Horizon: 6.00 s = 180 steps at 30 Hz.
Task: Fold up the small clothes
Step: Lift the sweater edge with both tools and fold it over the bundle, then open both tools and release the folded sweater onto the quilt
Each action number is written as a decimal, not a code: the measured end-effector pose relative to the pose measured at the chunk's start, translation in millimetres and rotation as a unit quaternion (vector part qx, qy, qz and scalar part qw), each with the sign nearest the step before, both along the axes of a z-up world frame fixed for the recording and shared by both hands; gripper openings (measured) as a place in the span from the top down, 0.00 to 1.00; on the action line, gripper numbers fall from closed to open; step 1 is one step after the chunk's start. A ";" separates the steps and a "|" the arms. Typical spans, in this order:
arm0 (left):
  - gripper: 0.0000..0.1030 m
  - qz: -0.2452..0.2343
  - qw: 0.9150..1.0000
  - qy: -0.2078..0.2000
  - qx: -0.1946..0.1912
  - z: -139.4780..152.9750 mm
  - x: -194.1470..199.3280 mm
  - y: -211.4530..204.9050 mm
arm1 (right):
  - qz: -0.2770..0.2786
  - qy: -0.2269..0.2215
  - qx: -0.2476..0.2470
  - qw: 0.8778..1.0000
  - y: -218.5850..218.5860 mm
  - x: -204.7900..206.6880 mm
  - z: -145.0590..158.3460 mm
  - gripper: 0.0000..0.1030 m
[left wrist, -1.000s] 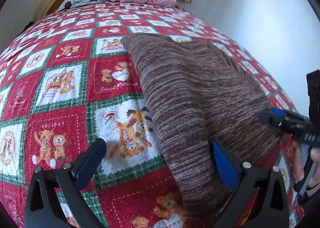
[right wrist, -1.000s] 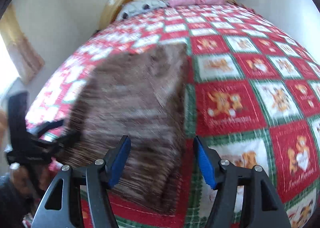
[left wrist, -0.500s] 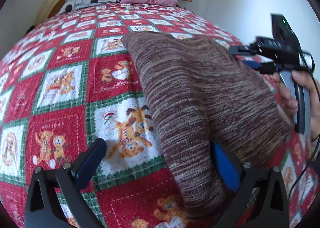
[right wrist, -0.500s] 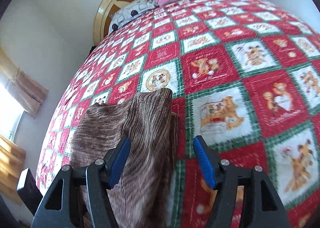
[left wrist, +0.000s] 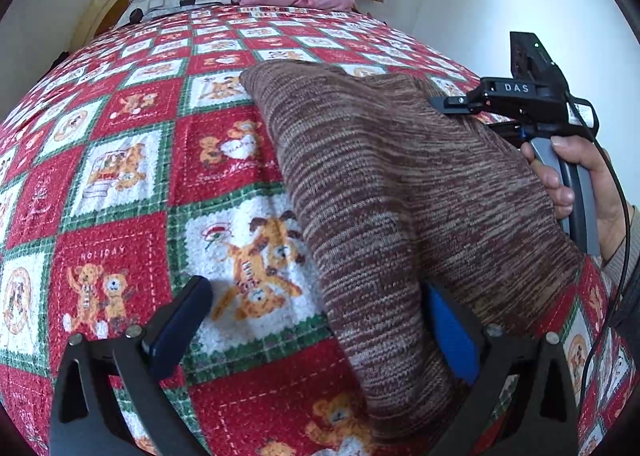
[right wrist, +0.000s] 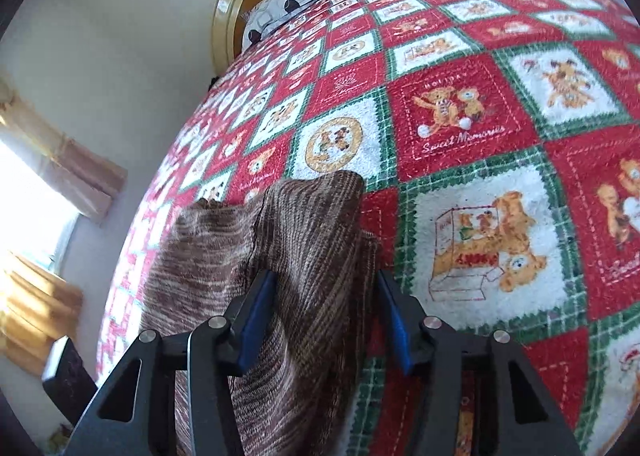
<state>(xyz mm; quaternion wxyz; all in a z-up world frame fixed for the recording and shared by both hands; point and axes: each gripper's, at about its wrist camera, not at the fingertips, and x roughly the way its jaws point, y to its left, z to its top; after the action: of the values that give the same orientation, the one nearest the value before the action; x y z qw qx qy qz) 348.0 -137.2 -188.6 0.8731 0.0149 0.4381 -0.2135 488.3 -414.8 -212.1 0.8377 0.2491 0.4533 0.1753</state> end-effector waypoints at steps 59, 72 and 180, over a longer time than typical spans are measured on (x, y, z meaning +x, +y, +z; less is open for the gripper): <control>0.79 -0.030 0.995 -0.039 -0.088 72.6 -82.4 71.8 | 0.027 -0.083 0.023 0.996 117.1 -75.2 71.2 0.82; 0.79 0.010 0.992 -0.044 -0.114 77.1 -112.1 129.9 | 0.071 -0.090 0.031 0.993 185.0 -95.5 83.5 0.82; 0.13 0.238 0.970 -0.043 -0.011 6.9 -248.0 308.9 | 0.163 -0.059 -0.126 0.977 371.2 -305.2 27.8 0.62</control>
<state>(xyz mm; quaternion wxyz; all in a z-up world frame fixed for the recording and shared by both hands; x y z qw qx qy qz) 100.0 171.7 -181.7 0.9168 -0.0900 0.3890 -0.0031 183.0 -43.6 -184.3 0.8478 0.0534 0.4560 0.2653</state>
